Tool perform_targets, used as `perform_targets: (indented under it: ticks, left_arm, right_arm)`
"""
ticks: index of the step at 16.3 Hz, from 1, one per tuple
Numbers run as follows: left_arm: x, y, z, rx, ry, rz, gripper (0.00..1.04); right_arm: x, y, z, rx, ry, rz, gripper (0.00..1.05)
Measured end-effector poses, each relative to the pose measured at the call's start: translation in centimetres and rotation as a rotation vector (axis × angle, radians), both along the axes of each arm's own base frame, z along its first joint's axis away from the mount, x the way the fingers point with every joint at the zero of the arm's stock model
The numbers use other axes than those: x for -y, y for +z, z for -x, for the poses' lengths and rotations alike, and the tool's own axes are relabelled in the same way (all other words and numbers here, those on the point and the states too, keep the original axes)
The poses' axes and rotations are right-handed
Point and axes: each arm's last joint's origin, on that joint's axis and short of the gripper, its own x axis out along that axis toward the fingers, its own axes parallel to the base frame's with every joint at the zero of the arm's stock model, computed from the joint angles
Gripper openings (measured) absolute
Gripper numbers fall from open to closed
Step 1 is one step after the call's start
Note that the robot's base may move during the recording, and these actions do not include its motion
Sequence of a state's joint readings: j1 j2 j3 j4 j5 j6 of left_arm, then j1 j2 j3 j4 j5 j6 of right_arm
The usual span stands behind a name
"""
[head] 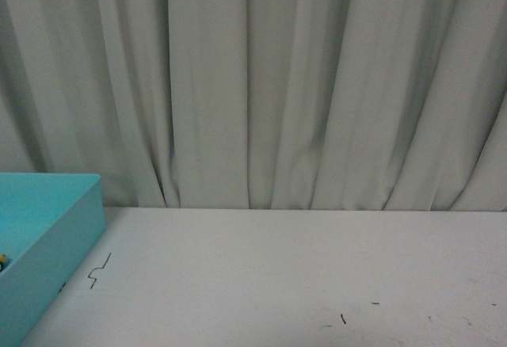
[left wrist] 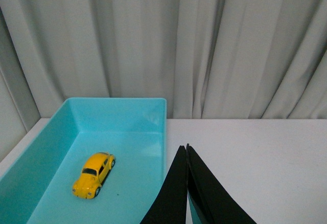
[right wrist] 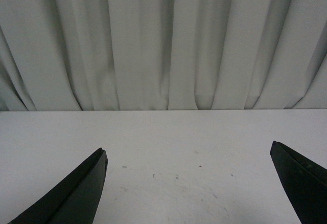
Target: Wind up and store yellow beetle toy
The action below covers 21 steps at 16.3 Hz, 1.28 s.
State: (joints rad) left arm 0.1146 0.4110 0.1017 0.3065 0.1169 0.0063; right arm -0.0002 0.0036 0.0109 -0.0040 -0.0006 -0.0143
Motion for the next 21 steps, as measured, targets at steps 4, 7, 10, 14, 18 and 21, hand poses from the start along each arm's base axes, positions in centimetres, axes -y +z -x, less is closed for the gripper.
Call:
perform_targets:
  ticks: [4, 7, 10, 14, 18, 21]
  left_arm:
    - [1.1, -1.0, 0.8, 0.0, 0.007, 0.001, 0.02]
    - [1.1, -1.4, 1.2, 0.003, 0.003, 0.001, 0.02]
    - [1.1, -2.2, 1.5, 0.01, 0.003, 0.001, 0.02]
    - [1.1, -2.5, 2.8, -0.001, 0.005, 0.002, 0.02]
    - [1.1, -2.5, 2.8, 0.005, 0.003, 0.002, 0.02]
    - [1.1, -2.5, 2.8, 0.005, 0.003, 0.002, 0.02]
  right_arm:
    - [0.0, 0.0, 0.0, 0.0, 0.0, 0.0, 0.98]
    - [0.0, 0.0, 0.0, 0.0, -0.001, 0.0, 0.98]
    - [0.0, 0.0, 0.0, 0.0, 0.0, 0.0, 0.98]
    - [0.0, 0.0, 0.0, 0.0, -0.001, 0.0, 0.98]
    - [0.0, 0.0, 0.0, 0.001, -0.001, 0.0, 0.98]
    - [0.0, 0.0, 0.0, 0.001, -0.001, 0.0, 0.98]
